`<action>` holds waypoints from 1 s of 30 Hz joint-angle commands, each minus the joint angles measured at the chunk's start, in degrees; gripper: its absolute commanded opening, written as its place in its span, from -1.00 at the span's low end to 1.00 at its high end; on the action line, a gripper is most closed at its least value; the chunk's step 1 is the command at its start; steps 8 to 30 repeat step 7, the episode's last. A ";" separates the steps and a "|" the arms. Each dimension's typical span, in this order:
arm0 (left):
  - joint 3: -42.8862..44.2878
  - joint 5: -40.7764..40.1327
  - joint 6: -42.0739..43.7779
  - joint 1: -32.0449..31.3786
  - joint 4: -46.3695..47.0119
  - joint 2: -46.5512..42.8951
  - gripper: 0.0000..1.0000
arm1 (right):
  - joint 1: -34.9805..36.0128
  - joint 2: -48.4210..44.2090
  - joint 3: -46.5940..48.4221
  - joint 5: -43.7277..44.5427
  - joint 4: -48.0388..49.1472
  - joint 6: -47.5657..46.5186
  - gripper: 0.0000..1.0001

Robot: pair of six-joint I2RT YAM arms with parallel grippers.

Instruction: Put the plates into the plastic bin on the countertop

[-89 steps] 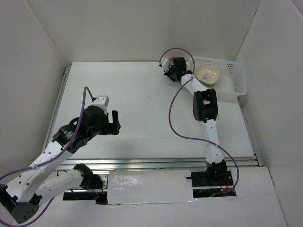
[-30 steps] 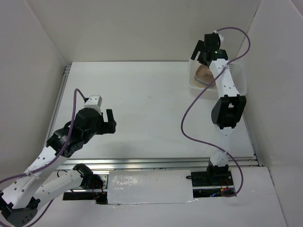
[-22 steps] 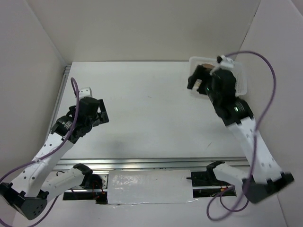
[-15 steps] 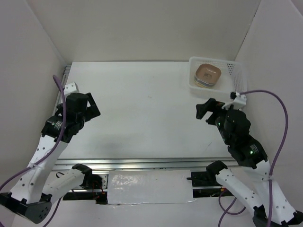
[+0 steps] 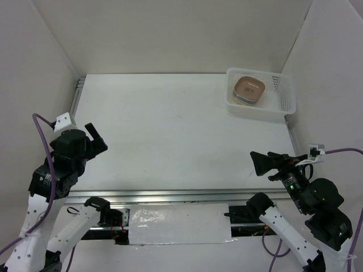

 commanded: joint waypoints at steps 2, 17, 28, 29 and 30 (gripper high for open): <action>1.56 1.41 0.60 0.41 -2.22 -2.70 0.99 | 0.65 1.60 -0.59 0.48 -2.95 1.14 1.00; 1.73 0.53 0.16 0.41 -4.32 -4.11 0.99 | 0.82 1.86 0.11 1.27 -3.30 0.79 1.00; 1.73 0.53 0.16 0.41 -4.32 -4.11 0.99 | 0.82 1.86 0.11 1.27 -3.30 0.79 1.00; 1.73 0.53 0.16 0.41 -4.32 -4.11 0.99 | 0.82 1.86 0.11 1.27 -3.30 0.79 1.00; 1.73 0.53 0.16 0.41 -4.32 -4.11 0.99 | 0.82 1.86 0.11 1.27 -3.30 0.79 1.00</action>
